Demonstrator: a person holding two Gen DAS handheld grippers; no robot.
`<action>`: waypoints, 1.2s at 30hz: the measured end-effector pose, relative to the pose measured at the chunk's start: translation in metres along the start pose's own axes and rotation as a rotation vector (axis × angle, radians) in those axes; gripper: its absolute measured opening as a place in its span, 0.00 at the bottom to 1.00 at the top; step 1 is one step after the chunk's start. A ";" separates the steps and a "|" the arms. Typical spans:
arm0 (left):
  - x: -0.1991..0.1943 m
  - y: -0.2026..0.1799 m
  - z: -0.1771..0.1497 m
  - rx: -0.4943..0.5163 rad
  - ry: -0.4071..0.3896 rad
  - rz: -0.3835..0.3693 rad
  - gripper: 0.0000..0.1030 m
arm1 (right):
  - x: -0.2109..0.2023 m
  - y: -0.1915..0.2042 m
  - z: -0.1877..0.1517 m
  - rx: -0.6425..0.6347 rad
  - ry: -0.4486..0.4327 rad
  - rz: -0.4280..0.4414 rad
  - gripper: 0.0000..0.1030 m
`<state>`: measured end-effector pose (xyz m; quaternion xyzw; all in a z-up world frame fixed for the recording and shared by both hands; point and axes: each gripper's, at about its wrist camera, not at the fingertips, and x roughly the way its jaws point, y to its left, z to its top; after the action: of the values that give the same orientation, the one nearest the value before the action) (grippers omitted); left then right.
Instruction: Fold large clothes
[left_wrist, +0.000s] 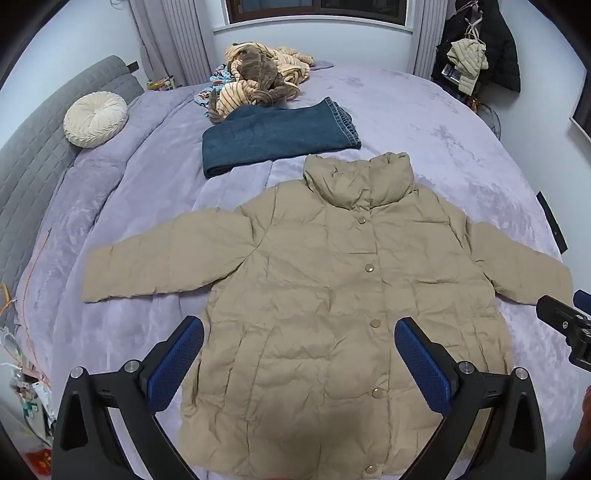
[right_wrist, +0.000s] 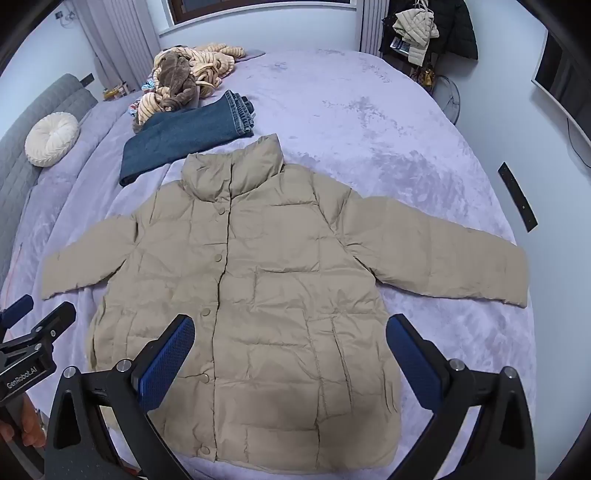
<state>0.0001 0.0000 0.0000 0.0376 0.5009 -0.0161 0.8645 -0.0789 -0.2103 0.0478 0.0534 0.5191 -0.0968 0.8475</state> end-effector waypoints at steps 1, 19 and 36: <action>0.001 0.001 0.000 -0.007 0.004 -0.012 1.00 | 0.000 0.000 0.000 -0.004 -0.004 -0.011 1.00; 0.004 -0.007 0.016 -0.013 0.043 -0.027 1.00 | 0.007 -0.002 0.016 0.003 0.023 -0.018 1.00; 0.011 -0.008 0.011 -0.014 0.046 -0.031 1.00 | 0.015 -0.008 0.015 0.014 0.027 -0.025 1.00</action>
<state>0.0144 -0.0084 -0.0046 0.0242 0.5214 -0.0248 0.8526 -0.0606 -0.2225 0.0415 0.0541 0.5303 -0.1102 0.8389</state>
